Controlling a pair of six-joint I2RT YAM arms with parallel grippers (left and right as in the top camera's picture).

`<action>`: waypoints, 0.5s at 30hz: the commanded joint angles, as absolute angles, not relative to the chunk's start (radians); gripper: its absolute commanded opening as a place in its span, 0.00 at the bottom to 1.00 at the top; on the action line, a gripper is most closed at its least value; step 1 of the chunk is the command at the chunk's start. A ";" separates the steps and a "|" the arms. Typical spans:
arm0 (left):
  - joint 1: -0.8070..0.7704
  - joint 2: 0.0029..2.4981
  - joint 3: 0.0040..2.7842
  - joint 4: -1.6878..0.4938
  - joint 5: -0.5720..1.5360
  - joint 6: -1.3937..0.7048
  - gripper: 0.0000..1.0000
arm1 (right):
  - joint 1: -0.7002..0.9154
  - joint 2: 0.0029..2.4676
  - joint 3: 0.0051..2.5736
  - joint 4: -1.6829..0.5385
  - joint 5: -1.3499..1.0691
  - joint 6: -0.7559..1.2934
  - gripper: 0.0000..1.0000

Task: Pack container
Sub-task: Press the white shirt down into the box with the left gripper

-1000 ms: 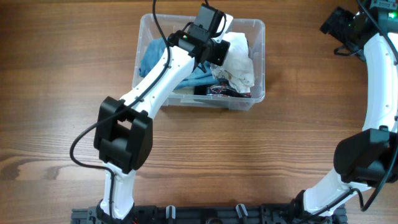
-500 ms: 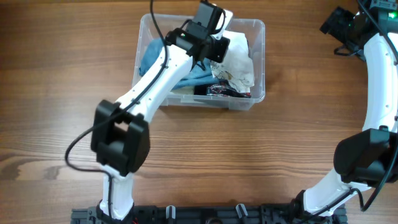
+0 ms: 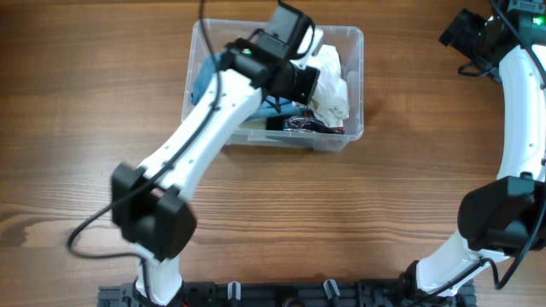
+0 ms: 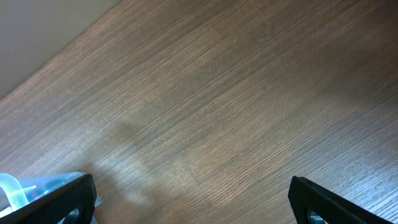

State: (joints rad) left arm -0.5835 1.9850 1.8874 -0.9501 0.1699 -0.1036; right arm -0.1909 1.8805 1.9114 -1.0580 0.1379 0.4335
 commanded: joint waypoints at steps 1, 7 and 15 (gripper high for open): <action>-0.593 2.079 1.877 -0.930 0.186 -0.117 0.04 | -0.187 1.893 1.905 -1.055 0.133 0.447 1.00; -0.591 2.174 1.877 -0.962 0.185 -0.117 0.04 | -0.187 1.893 1.905 -1.055 0.133 0.447 1.00; -0.578 2.074 1.879 -0.903 -0.018 -0.116 0.04 | -0.187 1.893 1.905 -1.055 0.133 0.447 1.00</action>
